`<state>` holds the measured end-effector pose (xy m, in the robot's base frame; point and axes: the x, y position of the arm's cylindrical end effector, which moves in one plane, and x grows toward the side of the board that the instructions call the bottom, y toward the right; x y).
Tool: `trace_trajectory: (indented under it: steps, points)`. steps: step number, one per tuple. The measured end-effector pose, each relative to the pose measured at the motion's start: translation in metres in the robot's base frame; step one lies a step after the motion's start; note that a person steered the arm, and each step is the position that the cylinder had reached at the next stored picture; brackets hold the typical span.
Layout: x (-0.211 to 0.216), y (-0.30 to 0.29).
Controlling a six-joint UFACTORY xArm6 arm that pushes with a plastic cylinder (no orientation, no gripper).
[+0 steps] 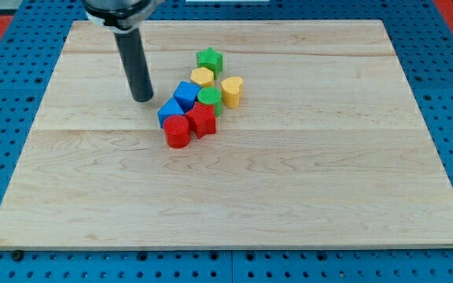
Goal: Arrange the group of blocks to the centre of the board
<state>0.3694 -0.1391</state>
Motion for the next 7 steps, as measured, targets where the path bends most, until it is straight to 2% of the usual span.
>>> trace_trajectory:
  steps: [1, 4, 6, 7]
  points:
    - [-0.044, 0.019]
    - [-0.088, 0.019]
    - [-0.104, 0.055]
    - [-0.116, 0.098]
